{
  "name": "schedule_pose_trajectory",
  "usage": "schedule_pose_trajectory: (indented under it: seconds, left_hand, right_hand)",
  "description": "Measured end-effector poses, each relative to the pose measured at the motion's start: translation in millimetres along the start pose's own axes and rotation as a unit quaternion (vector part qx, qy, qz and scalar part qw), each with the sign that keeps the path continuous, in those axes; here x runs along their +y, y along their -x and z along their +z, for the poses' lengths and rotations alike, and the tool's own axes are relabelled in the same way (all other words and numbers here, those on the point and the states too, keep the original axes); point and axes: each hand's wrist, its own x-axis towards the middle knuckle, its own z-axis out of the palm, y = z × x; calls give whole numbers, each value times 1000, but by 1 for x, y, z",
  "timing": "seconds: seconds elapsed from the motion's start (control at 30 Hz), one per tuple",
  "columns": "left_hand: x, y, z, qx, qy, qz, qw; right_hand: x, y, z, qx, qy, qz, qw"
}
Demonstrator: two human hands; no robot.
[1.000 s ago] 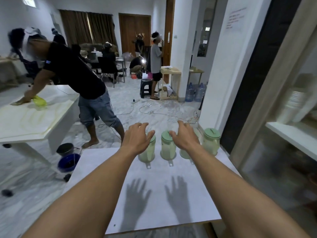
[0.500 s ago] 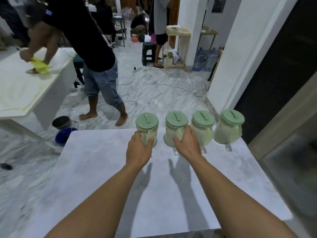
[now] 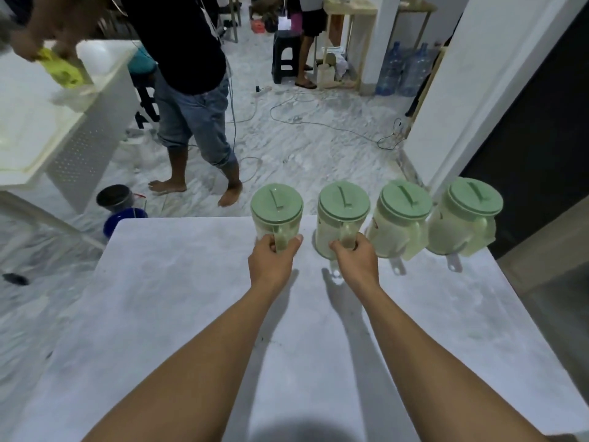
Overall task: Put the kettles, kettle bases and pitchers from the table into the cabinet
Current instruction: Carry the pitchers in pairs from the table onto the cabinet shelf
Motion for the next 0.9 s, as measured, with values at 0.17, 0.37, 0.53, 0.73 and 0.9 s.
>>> schedule_pose_trajectory:
  seconds: [0.17, 0.37, 0.53, 0.73, 0.9]
  left_hand:
    - [-7, -12, -1, 10, -1, 28, 1000]
    - [10, -10, -26, 32, 9, 47, 998]
    - [48, -3, -64, 48, 12, 95, 994]
    - [114, 14, -112, 34, 35, 165, 985]
    - [149, 36, -145, -23, 75, 224, 971]
  right_hand:
    - [5, -4, 13, 31, -25, 2, 999]
    - [-10, 7, 11, 36, -35, 3, 999]
    - [-52, 34, 1, 51, -46, -19, 997]
    - [-124, 81, -28, 106, -64, -66, 990]
    - [-168, 140, -55, 193, -78, -77, 975]
